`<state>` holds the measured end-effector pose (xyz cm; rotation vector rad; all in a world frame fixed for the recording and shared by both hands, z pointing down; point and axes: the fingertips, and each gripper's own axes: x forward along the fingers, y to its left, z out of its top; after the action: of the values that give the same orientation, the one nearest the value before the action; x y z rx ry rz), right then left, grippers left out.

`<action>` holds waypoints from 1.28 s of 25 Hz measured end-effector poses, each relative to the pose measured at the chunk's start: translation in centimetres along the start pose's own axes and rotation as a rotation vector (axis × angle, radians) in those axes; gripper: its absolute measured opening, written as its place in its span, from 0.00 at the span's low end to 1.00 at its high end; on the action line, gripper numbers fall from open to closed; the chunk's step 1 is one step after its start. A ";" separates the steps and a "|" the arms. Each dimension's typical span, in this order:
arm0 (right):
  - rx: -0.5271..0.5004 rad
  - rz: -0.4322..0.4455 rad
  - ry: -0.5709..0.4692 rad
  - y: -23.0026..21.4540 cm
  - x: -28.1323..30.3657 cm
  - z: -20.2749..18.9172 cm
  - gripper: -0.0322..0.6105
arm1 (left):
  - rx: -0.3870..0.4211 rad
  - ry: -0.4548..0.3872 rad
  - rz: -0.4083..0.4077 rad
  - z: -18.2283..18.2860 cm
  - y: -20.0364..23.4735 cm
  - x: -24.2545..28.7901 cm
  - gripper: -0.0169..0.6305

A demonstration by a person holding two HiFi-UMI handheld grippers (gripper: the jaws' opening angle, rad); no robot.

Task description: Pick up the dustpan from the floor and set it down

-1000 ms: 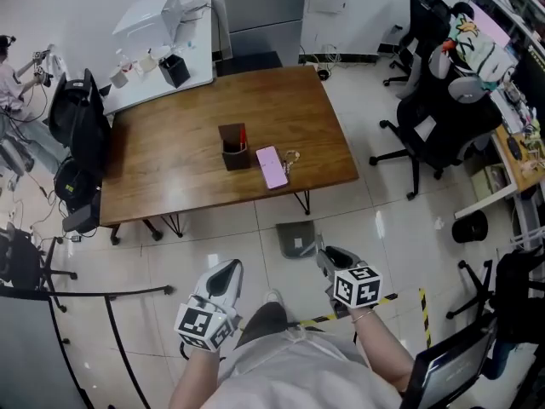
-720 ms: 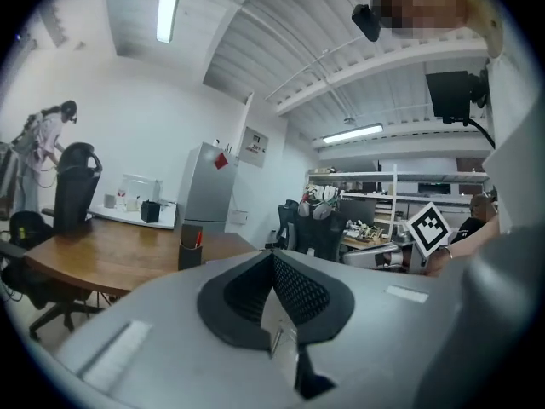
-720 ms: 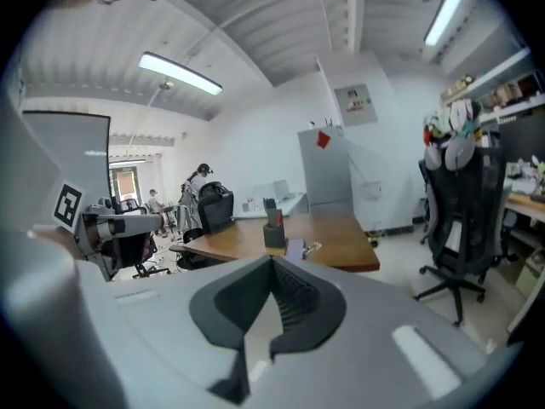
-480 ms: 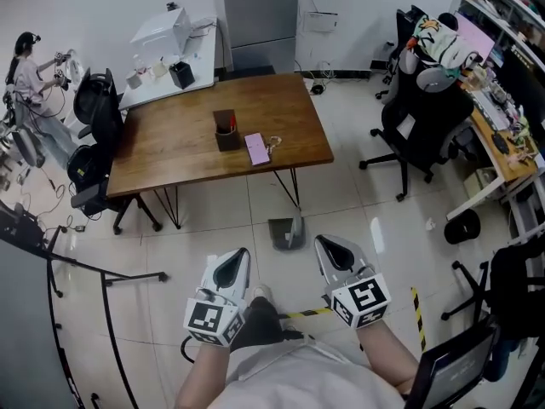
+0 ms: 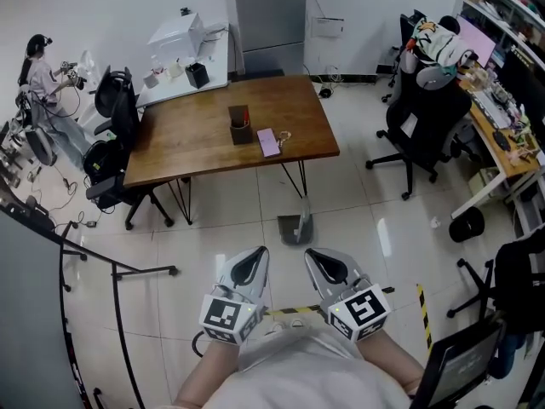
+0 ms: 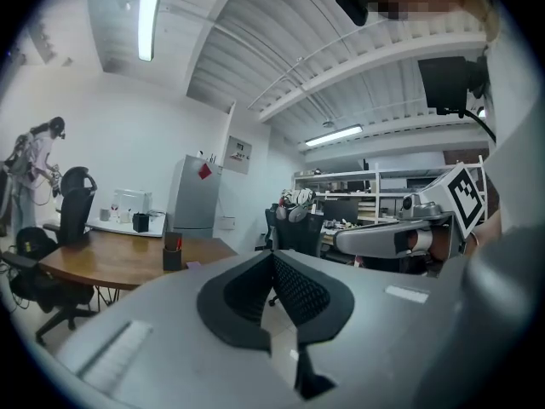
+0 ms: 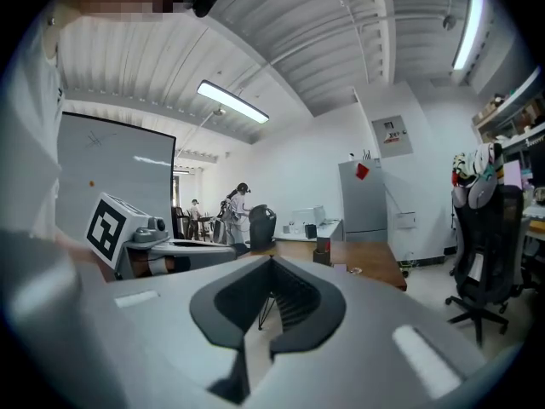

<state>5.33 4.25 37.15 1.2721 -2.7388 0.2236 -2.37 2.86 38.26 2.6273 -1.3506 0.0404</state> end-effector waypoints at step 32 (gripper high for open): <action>0.078 -0.120 0.030 -1.1 0.0 -1.3 0.05 | -0.012 -0.029 -0.039 -0.5 -0.5 -1.5 0.05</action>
<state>6.24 3.76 38.51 1.4354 -2.6409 0.3376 -2.80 4.51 38.50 2.6527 -1.3045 -0.0111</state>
